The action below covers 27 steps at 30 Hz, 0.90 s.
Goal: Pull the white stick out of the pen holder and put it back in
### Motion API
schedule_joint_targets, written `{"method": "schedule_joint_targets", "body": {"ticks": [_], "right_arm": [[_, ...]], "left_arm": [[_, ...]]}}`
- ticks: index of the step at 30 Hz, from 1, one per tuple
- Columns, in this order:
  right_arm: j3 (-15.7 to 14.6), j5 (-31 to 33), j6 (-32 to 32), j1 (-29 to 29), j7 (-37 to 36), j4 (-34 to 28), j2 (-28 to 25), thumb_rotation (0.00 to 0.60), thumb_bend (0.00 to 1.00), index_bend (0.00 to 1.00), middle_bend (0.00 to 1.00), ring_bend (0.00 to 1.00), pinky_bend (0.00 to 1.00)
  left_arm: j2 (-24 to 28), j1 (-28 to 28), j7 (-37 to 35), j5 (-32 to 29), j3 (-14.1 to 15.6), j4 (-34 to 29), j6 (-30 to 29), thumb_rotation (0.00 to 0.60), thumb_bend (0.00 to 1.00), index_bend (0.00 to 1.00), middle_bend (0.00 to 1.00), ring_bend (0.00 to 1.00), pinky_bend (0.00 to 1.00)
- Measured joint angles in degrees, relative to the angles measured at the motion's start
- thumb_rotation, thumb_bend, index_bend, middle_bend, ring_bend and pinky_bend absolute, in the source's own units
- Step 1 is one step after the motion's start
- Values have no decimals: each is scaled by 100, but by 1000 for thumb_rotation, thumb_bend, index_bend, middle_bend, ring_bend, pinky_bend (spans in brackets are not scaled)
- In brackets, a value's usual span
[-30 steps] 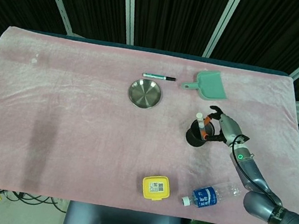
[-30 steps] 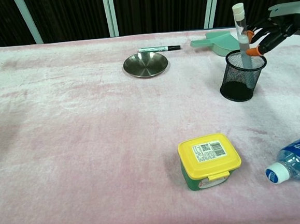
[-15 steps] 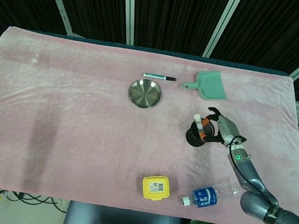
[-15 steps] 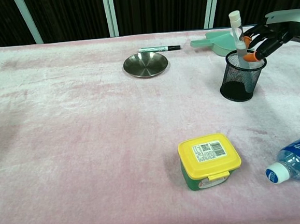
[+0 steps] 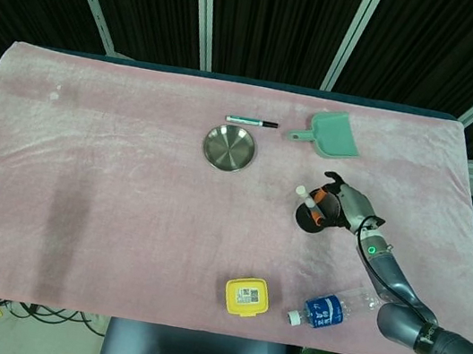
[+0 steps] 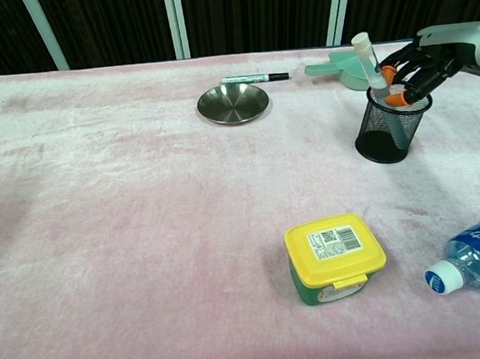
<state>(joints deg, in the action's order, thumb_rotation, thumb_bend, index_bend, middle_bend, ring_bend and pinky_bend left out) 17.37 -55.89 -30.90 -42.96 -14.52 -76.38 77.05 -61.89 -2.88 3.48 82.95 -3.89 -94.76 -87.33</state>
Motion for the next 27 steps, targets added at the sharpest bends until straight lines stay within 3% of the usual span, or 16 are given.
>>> {"method": "schedule_joint_targets", "body": {"ticks": [16,27], "right_arm": [[-150,173,122,-158,101,-59,-63,600,315,513,57,135,160],[-169,380,12,-237,220,-248,-208,600,309,491,54,134,160]], "left_arm": [[11,0,-16,-11,-4,-6,6,600,338,192,22,11,0],[21,-1,-7,-28,-4,-23,21,600,338,193,21,11,0]]}}
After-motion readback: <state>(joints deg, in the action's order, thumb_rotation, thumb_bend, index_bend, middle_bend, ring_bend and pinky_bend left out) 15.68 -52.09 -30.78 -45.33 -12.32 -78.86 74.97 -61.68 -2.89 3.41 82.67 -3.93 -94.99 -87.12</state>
